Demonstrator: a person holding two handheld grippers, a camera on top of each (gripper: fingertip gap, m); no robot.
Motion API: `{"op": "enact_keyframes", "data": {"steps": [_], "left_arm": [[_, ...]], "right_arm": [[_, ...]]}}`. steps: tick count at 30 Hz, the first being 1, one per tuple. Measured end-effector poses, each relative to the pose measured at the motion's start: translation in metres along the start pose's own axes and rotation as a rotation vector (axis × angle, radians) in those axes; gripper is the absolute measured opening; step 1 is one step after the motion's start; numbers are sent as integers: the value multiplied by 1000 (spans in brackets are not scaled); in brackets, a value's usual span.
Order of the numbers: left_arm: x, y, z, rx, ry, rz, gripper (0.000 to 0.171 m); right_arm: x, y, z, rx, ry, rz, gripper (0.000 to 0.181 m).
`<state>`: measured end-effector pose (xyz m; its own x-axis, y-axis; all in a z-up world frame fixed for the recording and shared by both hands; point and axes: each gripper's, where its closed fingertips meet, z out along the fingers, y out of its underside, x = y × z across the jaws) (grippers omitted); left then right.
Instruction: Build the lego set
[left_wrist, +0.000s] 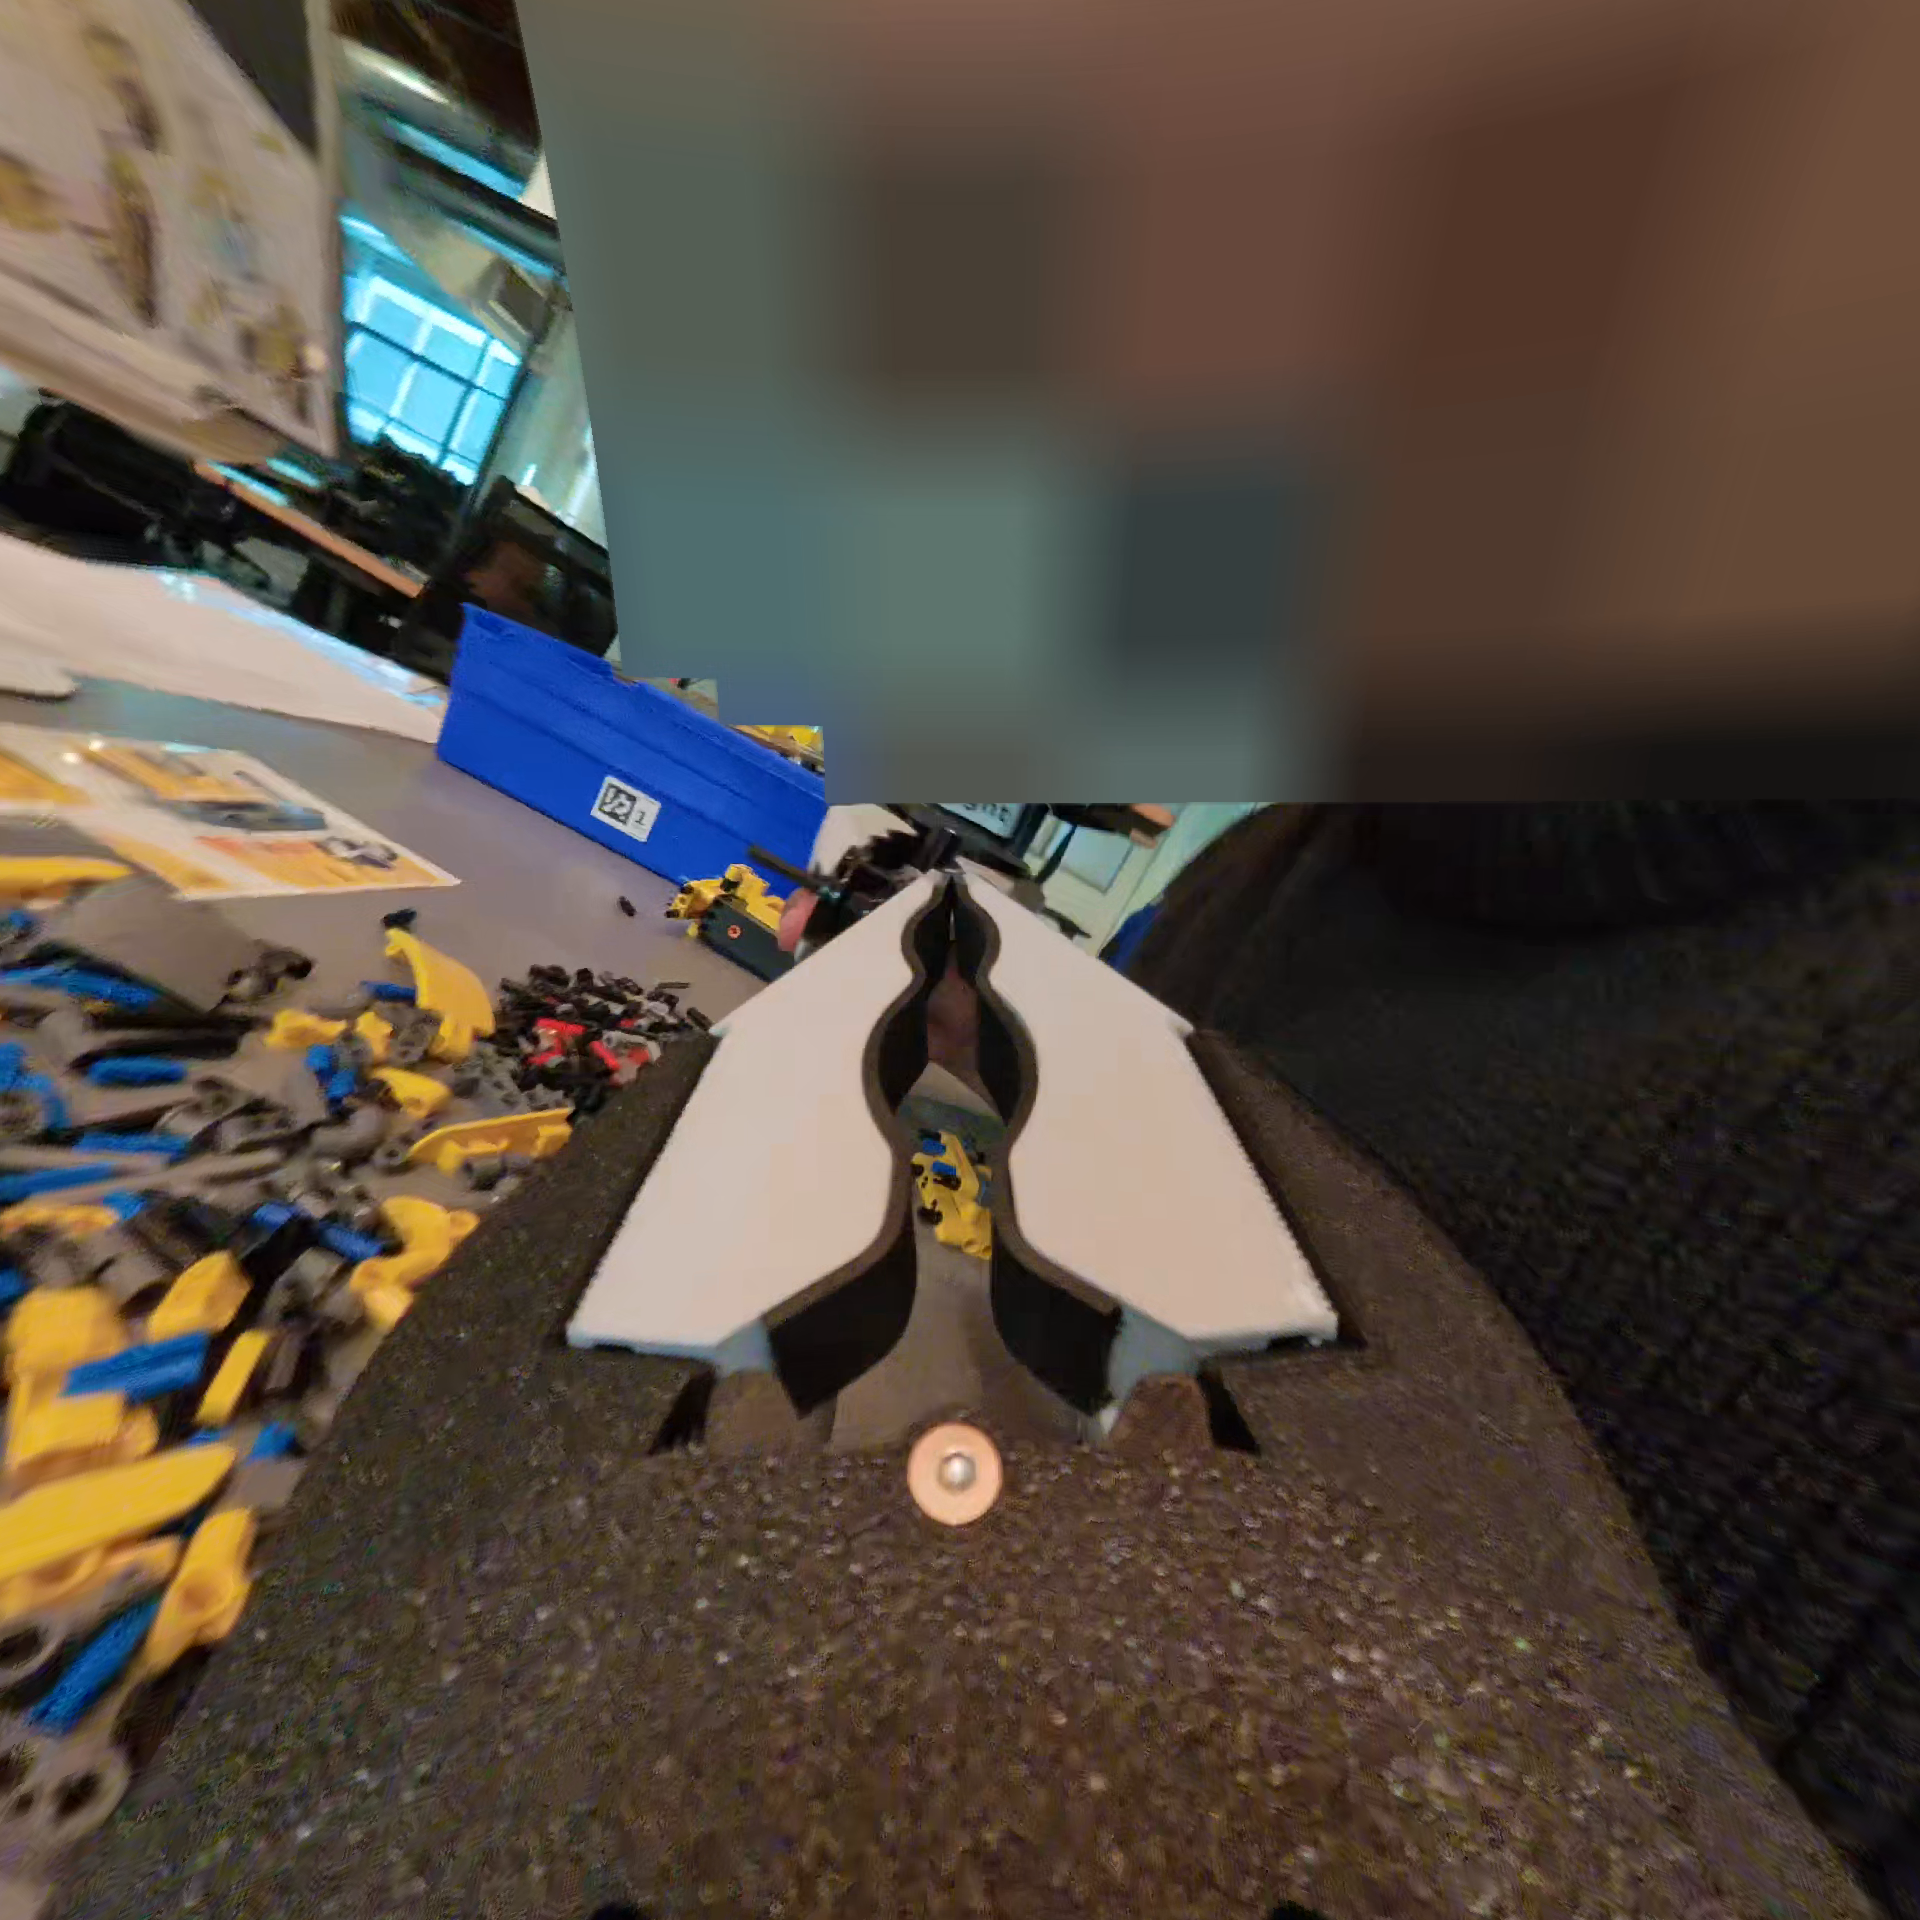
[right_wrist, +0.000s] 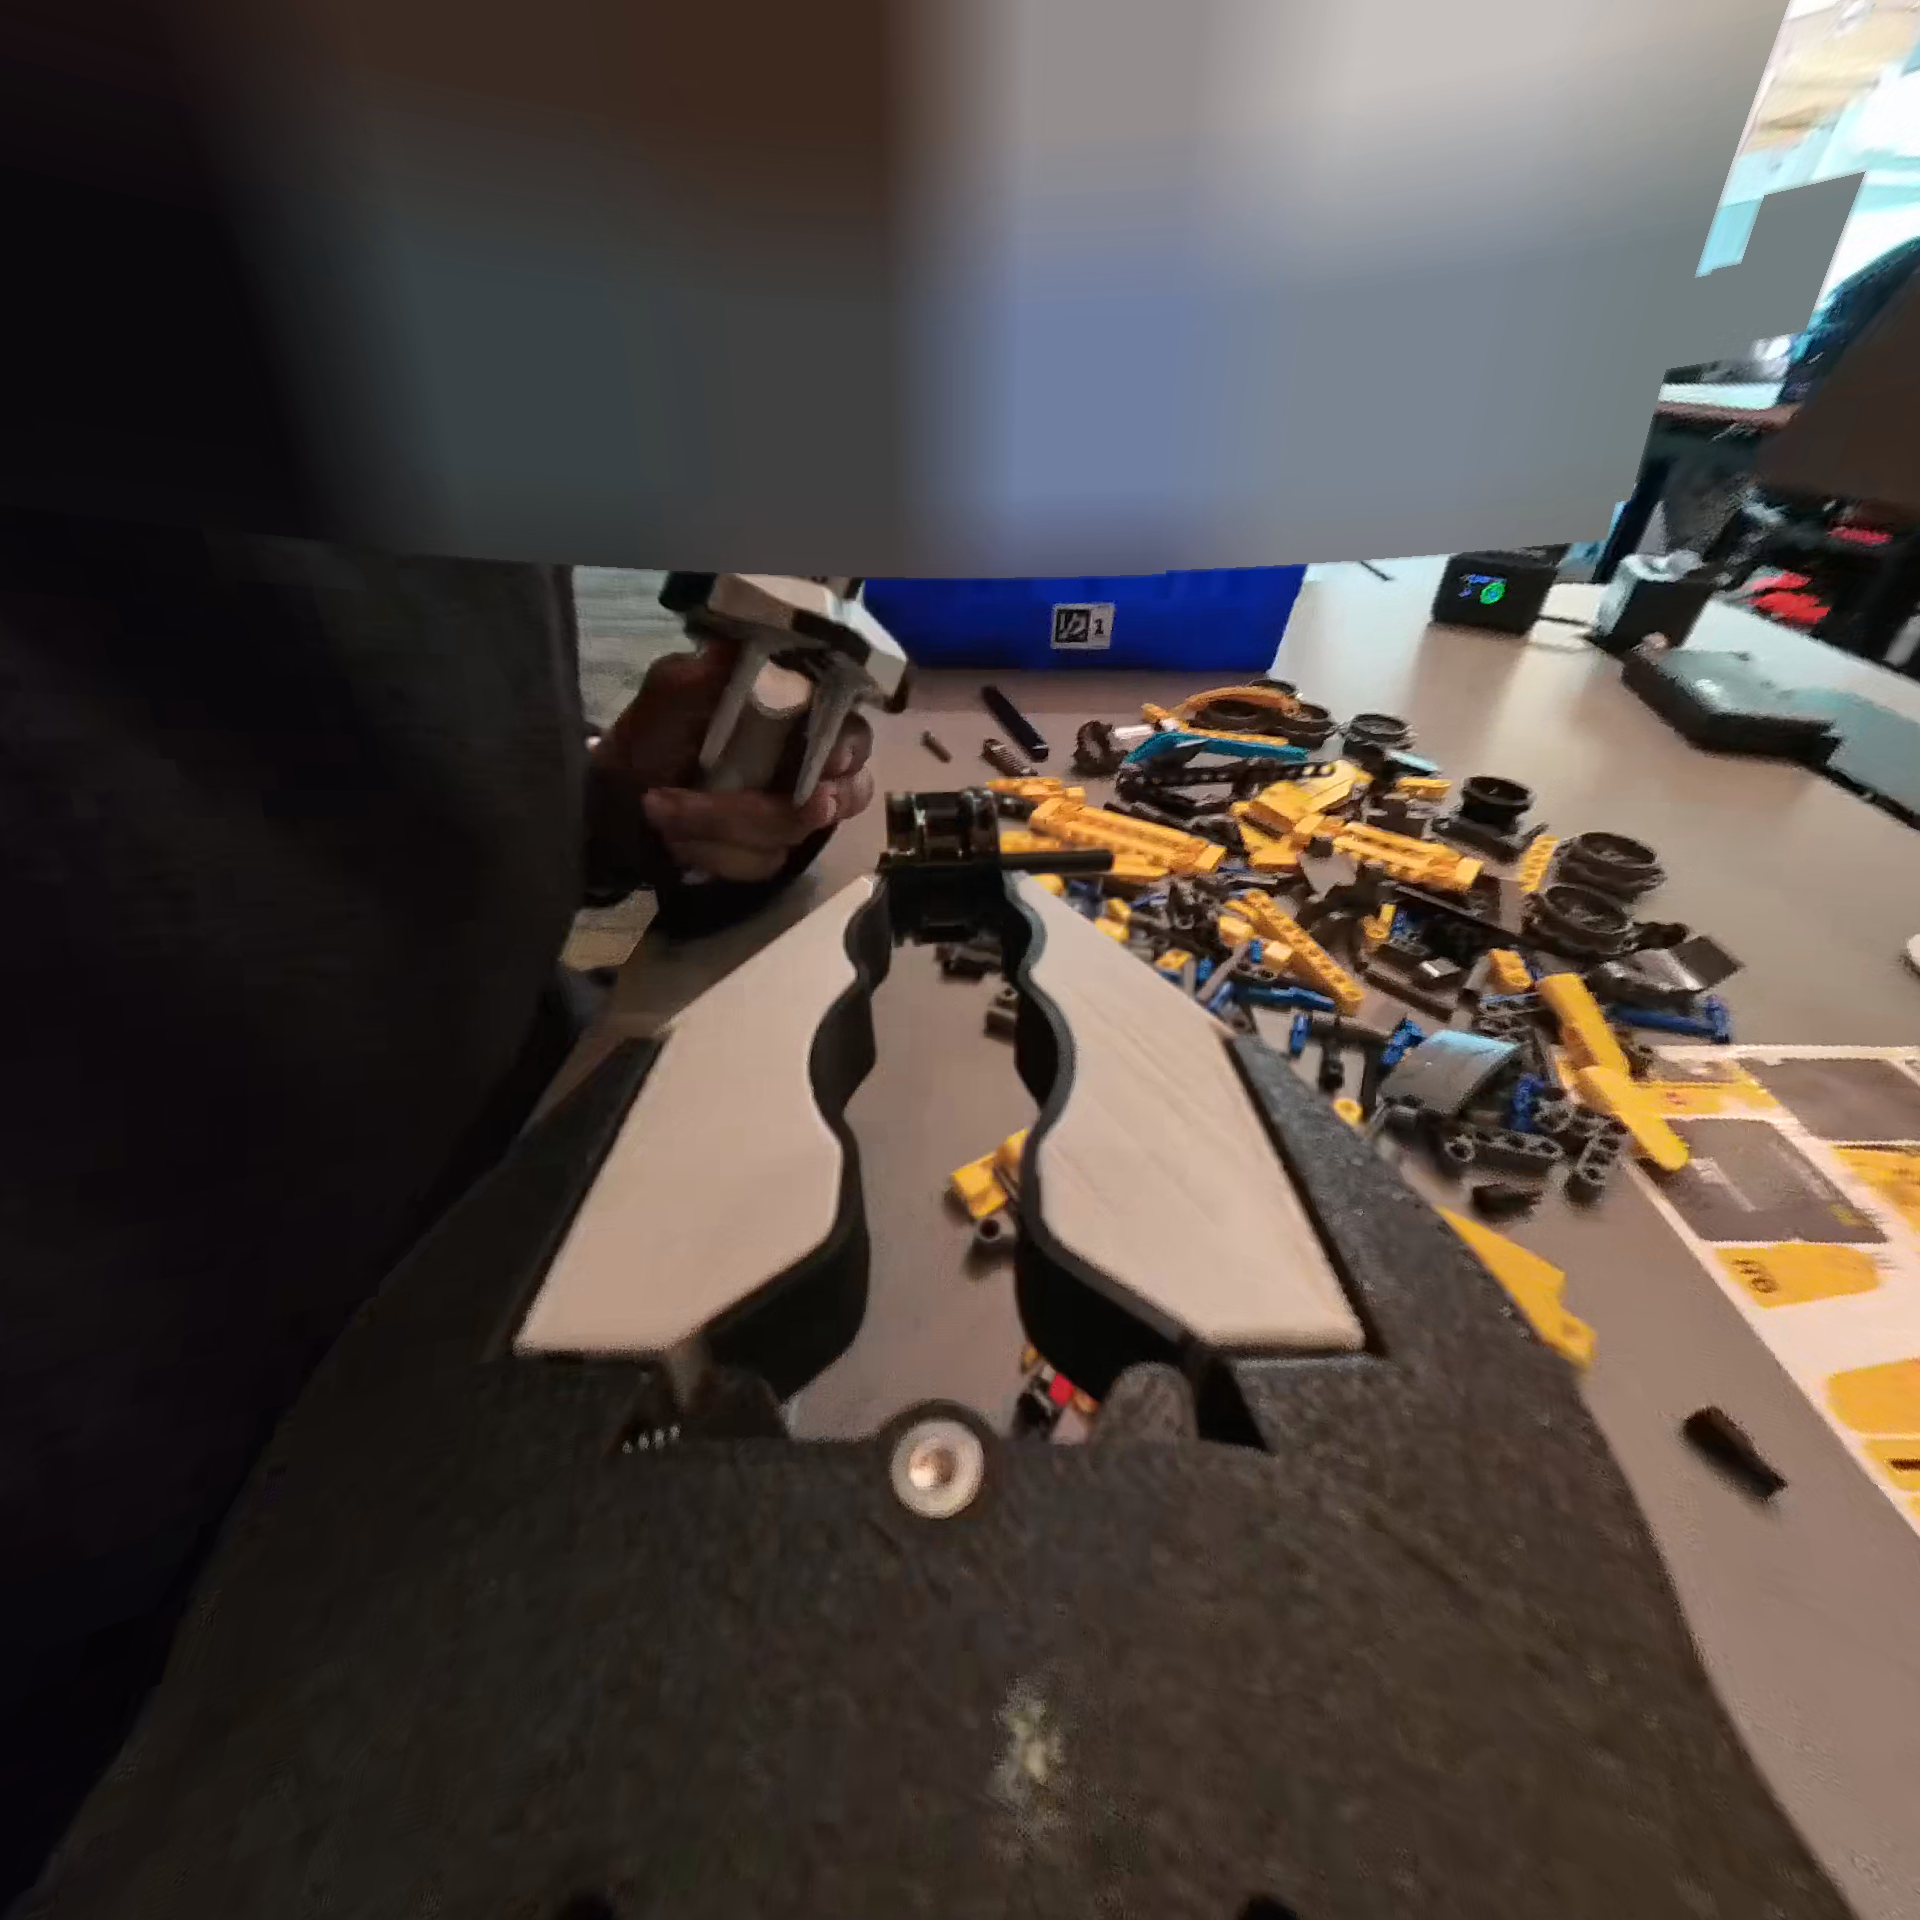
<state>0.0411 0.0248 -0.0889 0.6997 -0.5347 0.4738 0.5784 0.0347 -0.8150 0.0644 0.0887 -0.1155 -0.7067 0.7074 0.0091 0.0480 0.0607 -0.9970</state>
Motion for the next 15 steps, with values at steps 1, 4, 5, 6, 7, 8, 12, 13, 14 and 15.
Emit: {"op": "enact_keyframes", "data": {"steps": [1,4,5,6,7,8,12,13,14,15], "left_arm": [[5,3,4,-9,15,33,0],[7,2,7,7,31,47,0],[4,0,6,17,27,22,0],[-1,-1,5,27,16,-9,0],[-6,-3,5,38,1,-37,0],[-9,-3,5,42,-5,-61,0],[-6,-2,5,37,27,-78,0],[-4,-2,5,37,31,-64,0],[-2,-2,5,37,36,-54,0],[-2,-2,5,37,41,-54,0]], "right_arm": [[-1,2,-1,-22,-10,1,20],[-8,15,1,-133,-33,-31,21],[-10,22,3,-177,-35,-44,21],[-11,30,5,-227,-32,-56,21],[-12,38,7,-272,-30,-63,21],[-12,43,8,-297,-35,-57,21],[-12,49,11,-303,-52,3,21],[-10,55,12,-327,-46,10,21],[-8,61,12,-357,-36,20,21],[-5,66,13,-388,-24,32,21]]}}
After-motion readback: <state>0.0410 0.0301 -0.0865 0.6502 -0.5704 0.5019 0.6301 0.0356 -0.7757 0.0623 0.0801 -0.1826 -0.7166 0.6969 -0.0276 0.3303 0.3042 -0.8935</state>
